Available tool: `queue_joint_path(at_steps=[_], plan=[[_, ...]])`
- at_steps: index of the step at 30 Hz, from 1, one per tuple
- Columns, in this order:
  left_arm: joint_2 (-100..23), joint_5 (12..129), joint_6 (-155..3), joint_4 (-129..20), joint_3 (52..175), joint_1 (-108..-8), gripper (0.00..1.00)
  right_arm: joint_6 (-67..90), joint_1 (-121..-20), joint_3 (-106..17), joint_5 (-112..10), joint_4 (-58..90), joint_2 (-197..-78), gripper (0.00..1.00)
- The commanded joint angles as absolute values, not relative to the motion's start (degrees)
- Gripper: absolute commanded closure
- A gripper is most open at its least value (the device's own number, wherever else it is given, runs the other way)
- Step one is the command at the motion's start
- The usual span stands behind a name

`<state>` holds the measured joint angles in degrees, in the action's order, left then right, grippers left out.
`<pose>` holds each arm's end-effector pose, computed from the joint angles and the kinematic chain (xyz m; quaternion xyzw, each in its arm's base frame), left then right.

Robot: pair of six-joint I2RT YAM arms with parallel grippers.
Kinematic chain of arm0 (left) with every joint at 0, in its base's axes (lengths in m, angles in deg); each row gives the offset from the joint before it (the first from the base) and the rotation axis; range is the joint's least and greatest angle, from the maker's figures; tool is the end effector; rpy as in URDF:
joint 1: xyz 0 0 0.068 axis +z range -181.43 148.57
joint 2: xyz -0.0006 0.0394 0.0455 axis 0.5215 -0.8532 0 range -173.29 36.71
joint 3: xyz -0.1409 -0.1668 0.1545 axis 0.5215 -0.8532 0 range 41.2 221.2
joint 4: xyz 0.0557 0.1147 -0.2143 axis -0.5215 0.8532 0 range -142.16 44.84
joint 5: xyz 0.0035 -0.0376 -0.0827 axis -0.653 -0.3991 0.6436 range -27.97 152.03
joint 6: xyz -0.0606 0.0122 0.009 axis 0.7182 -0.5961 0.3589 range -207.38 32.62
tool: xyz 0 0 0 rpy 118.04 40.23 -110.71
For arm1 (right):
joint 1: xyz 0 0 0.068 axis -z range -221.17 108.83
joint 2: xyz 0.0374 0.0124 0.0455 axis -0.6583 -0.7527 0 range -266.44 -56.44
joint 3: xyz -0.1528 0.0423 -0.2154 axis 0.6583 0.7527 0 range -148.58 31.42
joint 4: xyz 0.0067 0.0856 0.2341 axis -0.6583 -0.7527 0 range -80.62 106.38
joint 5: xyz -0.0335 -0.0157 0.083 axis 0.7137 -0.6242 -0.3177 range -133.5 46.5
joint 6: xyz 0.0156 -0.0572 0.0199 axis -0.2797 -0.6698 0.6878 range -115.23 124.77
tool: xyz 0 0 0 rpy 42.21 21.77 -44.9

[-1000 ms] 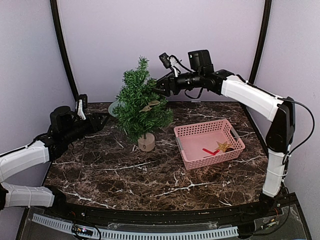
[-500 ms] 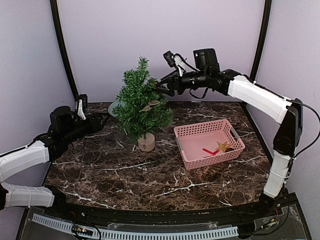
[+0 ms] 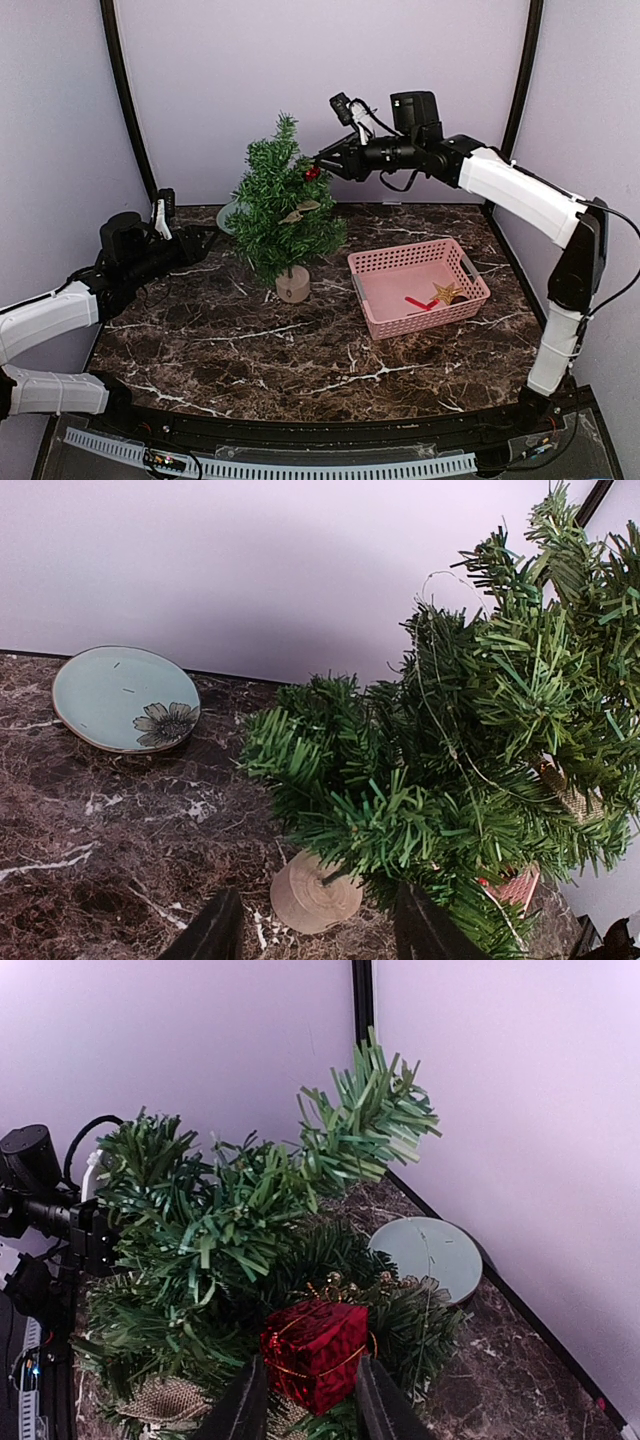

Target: Decorate the small christmas tree

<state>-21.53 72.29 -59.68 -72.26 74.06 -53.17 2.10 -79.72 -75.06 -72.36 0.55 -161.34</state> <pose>0.2195 -0.0966 0.2770 0.0219 0.7381 -0.3406 0.5820 0.3209 0.2854 0.4012 -0.4123 0.6617 0.3703 0.5051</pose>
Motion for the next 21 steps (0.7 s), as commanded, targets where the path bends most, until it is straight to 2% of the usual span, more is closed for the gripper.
queue_joint_path(at_steps=[1,11,14,21], plan=[[-21.14,72.4,-59.87,-73.82,74.09,-52.88,0.47,2.89,-80.06,-77.83,-73.5,1.39,-164.29,0.7],[-21.08,72.19,-60.3,-73.67,73.72,-52.88,0.47,3.24,-80.22,-79.94,-75.06,-0.04,-167.79,0.73],[-21.23,72.15,-60.32,-73.69,73.72,-52.88,0.47,3.04,-80.2,-79.6,-74.44,-0.28,-166.2,0.69],[-21.57,72.51,-60.13,-73.82,73.97,-52.88,0.46,1.41,-80.07,-74.86,-69.71,-2.31,-158.25,0.53]])
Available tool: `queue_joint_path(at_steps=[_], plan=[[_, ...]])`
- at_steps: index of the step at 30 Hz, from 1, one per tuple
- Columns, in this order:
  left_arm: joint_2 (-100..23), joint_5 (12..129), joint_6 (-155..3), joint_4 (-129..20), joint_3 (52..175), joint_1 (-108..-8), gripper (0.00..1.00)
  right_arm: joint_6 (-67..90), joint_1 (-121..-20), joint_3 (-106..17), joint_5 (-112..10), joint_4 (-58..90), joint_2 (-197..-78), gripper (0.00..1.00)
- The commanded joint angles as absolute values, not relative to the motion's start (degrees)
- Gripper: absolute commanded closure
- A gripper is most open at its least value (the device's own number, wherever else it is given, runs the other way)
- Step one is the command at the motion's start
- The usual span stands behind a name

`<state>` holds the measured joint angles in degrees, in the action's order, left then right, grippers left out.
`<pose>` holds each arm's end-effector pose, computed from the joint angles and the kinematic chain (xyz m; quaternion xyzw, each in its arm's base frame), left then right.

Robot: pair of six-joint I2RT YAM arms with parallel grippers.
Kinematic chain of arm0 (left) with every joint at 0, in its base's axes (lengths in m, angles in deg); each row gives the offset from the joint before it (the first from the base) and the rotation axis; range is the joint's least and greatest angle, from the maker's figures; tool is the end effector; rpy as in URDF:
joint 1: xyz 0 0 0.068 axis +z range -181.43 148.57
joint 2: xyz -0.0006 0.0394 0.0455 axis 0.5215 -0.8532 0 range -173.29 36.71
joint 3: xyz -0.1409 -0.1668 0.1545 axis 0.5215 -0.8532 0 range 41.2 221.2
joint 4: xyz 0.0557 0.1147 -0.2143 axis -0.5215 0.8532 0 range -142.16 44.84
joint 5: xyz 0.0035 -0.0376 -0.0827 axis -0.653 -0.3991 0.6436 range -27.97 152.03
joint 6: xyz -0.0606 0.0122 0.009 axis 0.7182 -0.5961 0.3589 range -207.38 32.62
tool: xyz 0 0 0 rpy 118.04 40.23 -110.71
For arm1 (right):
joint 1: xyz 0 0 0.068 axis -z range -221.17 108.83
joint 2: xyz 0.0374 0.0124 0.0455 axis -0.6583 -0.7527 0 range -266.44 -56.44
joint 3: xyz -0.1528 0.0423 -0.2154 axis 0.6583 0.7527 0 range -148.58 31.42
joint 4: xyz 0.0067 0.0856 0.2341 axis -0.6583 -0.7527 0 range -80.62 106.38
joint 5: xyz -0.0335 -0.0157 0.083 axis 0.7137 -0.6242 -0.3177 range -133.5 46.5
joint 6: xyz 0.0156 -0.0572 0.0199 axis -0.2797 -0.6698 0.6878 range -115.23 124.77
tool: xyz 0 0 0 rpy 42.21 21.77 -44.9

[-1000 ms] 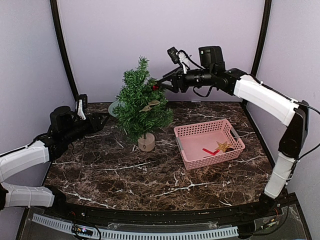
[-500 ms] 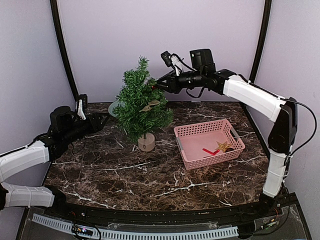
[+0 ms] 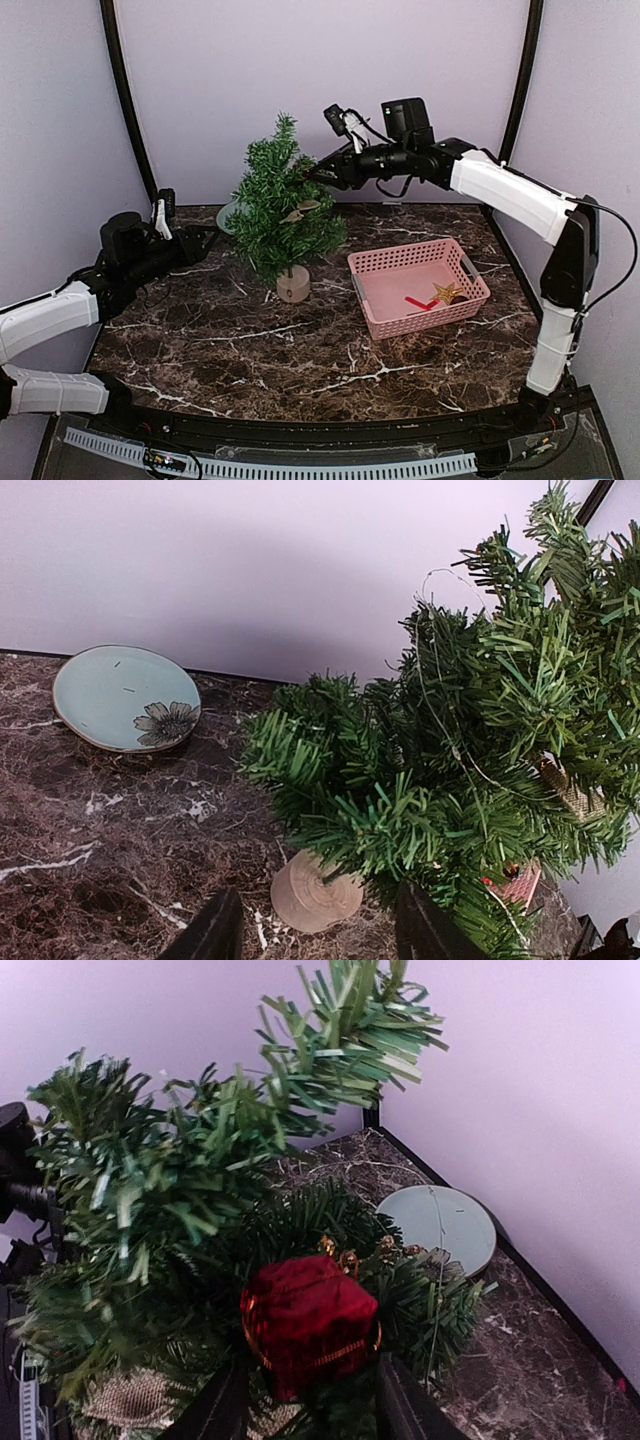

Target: Decorate the small christmas tree

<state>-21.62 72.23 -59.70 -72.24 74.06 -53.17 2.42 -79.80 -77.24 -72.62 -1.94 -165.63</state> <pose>0.2197 -0.0967 0.2766 0.0215 0.7387 -0.3400 0.5816 0.3345 0.2972 0.3781 -0.4126 0.6862 0.3696 0.4714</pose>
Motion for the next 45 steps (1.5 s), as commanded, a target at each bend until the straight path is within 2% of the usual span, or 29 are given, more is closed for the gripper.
queue_joint_path(at_steps=[1,3,8,19,23,28,33,39,45], plan=[[-21.54,72.58,-60.09,-73.8,73.93,-52.88,0.47,1.35,-79.86,-73.66,-69.04,-2.6,-156.82,0.5],[-21.42,72.52,-60.07,-73.75,73.9,-52.88,0.46,1.42,-79.36,-71.42,-67.84,-3.56,-154.15,0.44],[-21.37,72.53,-60.24,-73.61,73.94,-52.83,0.46,3.86,-77.53,-63.04,-63.16,-5.92,-146.98,0.37],[-21.49,72.6,-60.31,-73.65,73.0,-52.79,0.46,12.38,-75.19,-45.27,-44.79,-28.28,-144.69,0.34],[-22.44,73.05,-60.33,-74.47,72.72,-52.79,0.46,12.19,-73.19,-44.62,-36.44,-33.82,-148.09,0.34],[-22.53,72.81,-60.37,-75.37,72.24,-52.79,0.46,12.7,-71.17,-42.55,-35.23,-34.28,-152.62,0.37],[-22.16,72.66,-60.2,-75.73,71.46,-52.79,0.46,15.02,-71.13,-40.4,-27.81,-38.31,-157.24,0.38],[-21.82,72.83,-59.08,-78.02,69.41,-52.79,0.46,18.87,-70.46,-36.81,-20.91,-40.94,-156.35,0.33],[-22.79,73.24,-59.11,-78.86,69.02,-52.79,0.46,19.84,-70.8,-39.31,-19.84,-42.47,-156.35,0.31]])
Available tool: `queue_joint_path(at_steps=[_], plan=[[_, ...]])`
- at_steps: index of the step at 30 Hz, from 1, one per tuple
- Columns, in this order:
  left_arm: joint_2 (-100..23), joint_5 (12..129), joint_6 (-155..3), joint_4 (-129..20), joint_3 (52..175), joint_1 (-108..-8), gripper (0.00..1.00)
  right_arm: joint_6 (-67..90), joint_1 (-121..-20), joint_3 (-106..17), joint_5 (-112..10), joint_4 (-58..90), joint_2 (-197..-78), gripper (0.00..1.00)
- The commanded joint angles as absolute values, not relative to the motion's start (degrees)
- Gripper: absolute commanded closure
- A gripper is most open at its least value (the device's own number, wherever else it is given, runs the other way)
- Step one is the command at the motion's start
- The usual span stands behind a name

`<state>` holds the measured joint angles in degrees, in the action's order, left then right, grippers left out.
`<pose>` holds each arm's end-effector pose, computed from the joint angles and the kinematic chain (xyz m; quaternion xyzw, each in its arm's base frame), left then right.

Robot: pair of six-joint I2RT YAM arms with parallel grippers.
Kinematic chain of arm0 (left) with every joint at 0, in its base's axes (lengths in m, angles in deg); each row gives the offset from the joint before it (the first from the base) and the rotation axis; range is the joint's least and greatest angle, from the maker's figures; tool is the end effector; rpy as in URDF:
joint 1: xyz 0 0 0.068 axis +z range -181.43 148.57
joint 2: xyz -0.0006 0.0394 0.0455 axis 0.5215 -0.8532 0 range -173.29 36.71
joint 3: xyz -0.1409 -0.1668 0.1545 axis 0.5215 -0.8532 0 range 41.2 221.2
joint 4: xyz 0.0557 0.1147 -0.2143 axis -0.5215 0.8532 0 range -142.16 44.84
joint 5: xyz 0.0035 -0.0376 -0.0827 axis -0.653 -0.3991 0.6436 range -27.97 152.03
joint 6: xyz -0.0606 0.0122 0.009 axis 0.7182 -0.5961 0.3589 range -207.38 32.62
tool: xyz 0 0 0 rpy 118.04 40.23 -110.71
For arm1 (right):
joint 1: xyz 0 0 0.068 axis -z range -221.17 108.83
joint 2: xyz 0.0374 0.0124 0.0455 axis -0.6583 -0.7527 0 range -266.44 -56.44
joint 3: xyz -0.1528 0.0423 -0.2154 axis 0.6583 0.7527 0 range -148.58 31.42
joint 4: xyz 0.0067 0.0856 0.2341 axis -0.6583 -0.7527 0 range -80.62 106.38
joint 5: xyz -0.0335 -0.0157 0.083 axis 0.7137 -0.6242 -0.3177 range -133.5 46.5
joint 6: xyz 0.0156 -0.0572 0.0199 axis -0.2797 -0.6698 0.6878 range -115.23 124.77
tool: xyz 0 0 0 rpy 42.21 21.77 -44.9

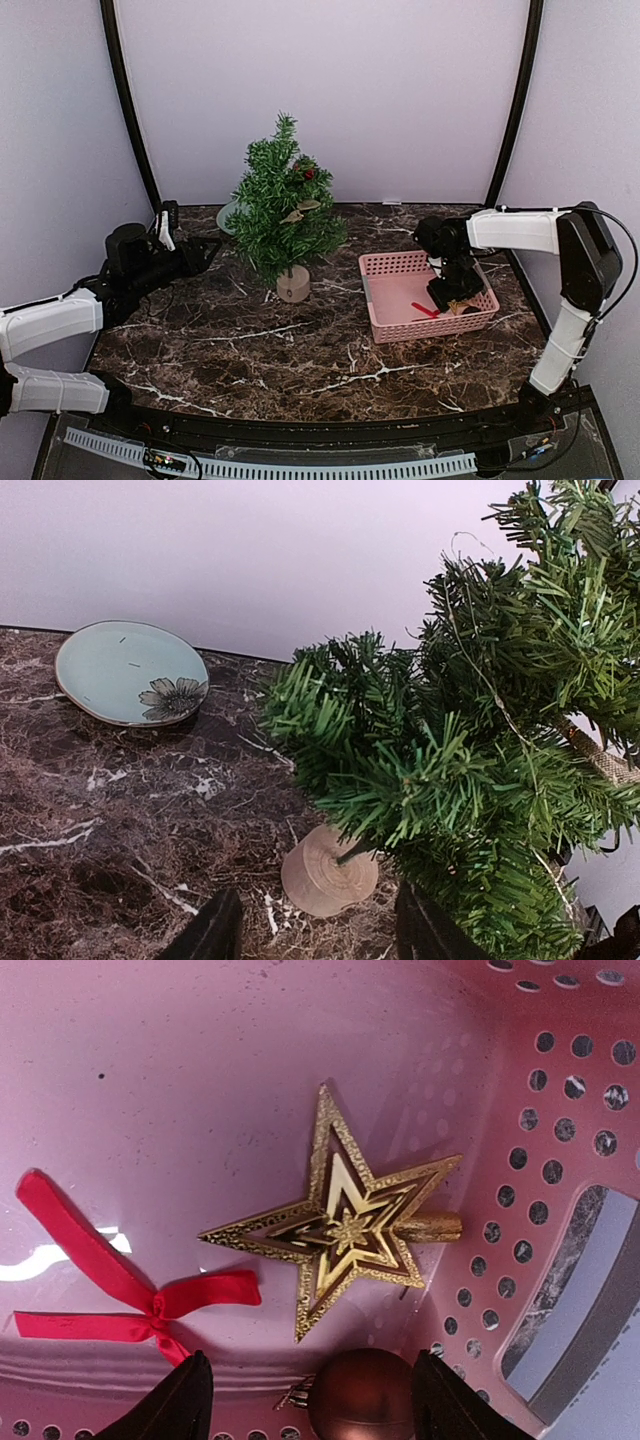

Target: Decorate the small christmas tree

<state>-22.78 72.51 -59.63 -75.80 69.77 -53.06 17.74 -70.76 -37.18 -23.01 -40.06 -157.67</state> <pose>0.2186 -0.0959 0.2532 0.0203 0.7496 -0.3371 0.5693 0.2690 0.1338 0.1739 -0.1408 0.9739 -0.1628 0.0720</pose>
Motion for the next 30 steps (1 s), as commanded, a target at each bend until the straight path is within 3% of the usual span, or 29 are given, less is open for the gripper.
queue_joint_path(at_steps=[1,12,20,26,30], plan=[[-22.84,73.31,-59.05,-79.03,68.98,-52.79,0.46,19.93,-70.92,-39.83,-19.48,-42.96,-156.17,0.31],[-22.87,72.97,-58.98,-79.14,68.92,-52.79,0.46,23.31,-71.41,-41.15,-20.27,-47.18,-155.14,0.33],[-23.17,73.17,-58.71,-79.41,68.95,-52.79,0.46,28.65,-71.41,-35.46,-19.15,-46.2,-154.76,0.34],[-23.48,73.9,-58.1,-80.02,69.12,-52.79,0.46,31.38,-71.15,-29.79,-17.85,-44.35,-155.33,0.27],[-23.73,73.97,-58.15,-80.28,69.21,-52.79,0.46,30.93,-71.14,-29.54,-19.22,-41.57,-156.13,0.34]])
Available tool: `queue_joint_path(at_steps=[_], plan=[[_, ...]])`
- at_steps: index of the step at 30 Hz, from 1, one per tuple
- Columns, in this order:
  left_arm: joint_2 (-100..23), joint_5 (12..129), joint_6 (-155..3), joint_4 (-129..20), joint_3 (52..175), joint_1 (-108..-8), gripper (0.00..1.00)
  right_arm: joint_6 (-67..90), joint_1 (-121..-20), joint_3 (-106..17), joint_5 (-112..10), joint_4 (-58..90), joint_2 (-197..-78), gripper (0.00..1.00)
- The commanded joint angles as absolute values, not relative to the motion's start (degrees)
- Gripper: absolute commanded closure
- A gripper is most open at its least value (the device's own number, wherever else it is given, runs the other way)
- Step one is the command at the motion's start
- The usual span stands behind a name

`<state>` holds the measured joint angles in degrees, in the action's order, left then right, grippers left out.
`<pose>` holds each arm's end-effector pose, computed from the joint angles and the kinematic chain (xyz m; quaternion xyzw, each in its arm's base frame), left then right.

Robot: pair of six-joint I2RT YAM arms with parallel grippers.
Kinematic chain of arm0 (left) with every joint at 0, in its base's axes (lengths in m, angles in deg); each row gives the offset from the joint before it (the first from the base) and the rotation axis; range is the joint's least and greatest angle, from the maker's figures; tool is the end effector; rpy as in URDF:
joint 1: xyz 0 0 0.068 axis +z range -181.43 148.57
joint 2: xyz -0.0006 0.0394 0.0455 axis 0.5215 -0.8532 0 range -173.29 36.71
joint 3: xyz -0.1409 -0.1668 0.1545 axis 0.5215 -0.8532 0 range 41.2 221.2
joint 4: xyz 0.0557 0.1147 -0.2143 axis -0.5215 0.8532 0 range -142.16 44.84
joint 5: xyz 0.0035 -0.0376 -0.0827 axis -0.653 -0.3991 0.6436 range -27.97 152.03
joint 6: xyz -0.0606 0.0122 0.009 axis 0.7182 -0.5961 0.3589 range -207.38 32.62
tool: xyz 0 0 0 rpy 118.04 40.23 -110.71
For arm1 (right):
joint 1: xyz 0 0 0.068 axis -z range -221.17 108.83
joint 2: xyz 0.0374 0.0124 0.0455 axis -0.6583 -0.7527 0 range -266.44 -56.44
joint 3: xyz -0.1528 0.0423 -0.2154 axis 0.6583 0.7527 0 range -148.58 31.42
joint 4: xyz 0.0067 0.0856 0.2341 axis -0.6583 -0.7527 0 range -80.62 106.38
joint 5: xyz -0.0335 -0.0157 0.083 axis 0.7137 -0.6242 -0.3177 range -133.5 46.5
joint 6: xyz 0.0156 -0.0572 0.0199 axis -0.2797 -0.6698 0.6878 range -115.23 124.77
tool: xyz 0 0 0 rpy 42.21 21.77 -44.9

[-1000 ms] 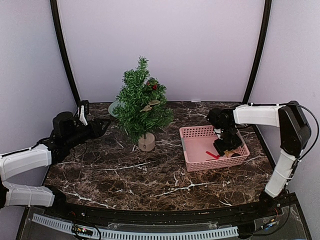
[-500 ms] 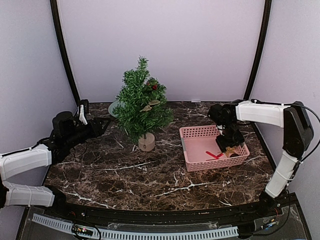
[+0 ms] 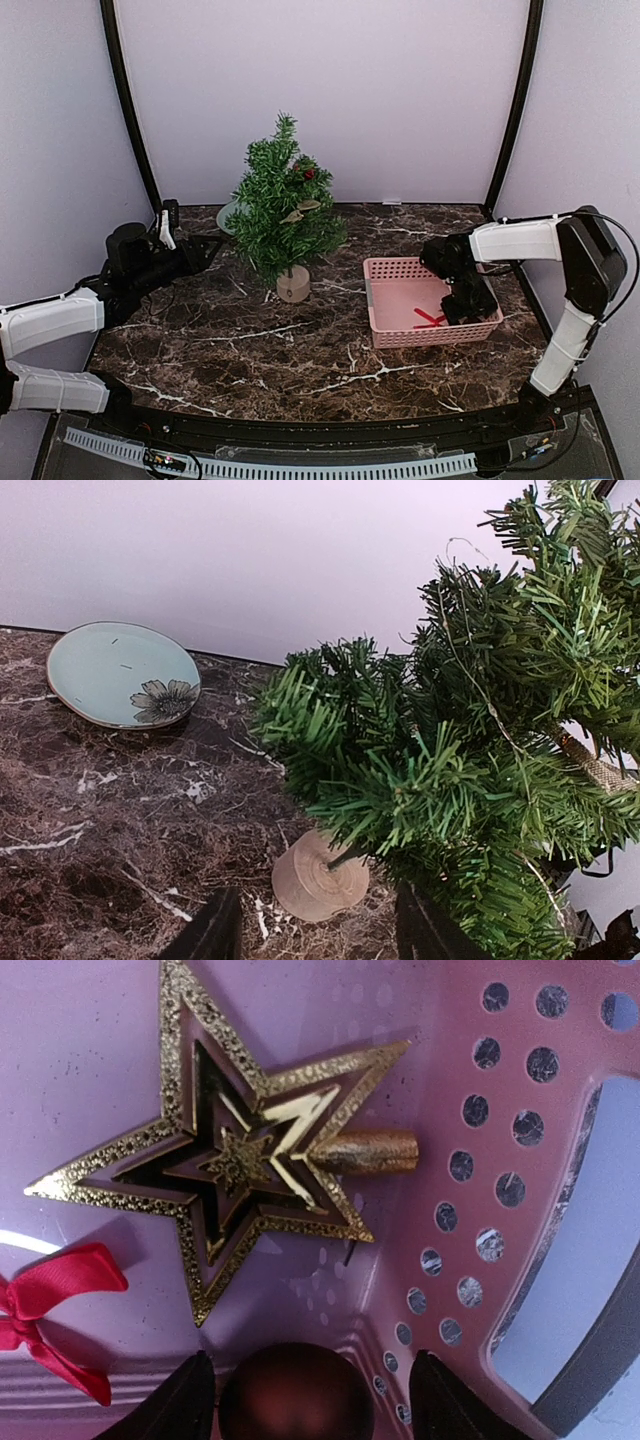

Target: Decorate the small christmas tree

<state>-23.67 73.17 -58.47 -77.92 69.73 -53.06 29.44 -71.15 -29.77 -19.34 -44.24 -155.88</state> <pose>0.2207 -0.0974 0.2540 0.0177 0.7428 -0.3493 0.5709 0.2380 0.1150 0.1559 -0.0613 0.9731 -0.2200 0.0286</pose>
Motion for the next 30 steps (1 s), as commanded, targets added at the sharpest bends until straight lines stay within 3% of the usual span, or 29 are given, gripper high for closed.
queue_joint_path(at_steps=[1,6,13,20,24,30], plan=[[-23.82,73.96,-58.25,-80.28,69.18,-52.79,0.46,30.43,-71.1,-30.23,-20.66,-40.65,-156.1,0.37],[-23.26,73.61,-58.45,-79.96,69.09,-52.79,0.46,28.53,-71.14,-34.67,-28.68,-37.57,-155.8,0.58],[-21.86,73.24,-59.28,-78.57,69.53,-52.79,0.46,27.11,-71.14,-39.22,-30.9,-35.35,-154.43,0.65],[-21.0,73.54,-59.38,-77.44,70.2,-52.79,0.46,29.17,-71.17,-38.11,-27.5,-40.52,-150.89,0.25],[-20.62,72.99,-59.19,-77.36,69.8,-52.79,0.46,33.94,-71.14,-31.1,-31.85,-38.42,-143.94,0.23],[-21.24,73.77,-58.79,-78.07,69.68,-52.79,0.46,39.43,-71.25,-25.91,-32.6,-37.89,-144.13,0.24]])
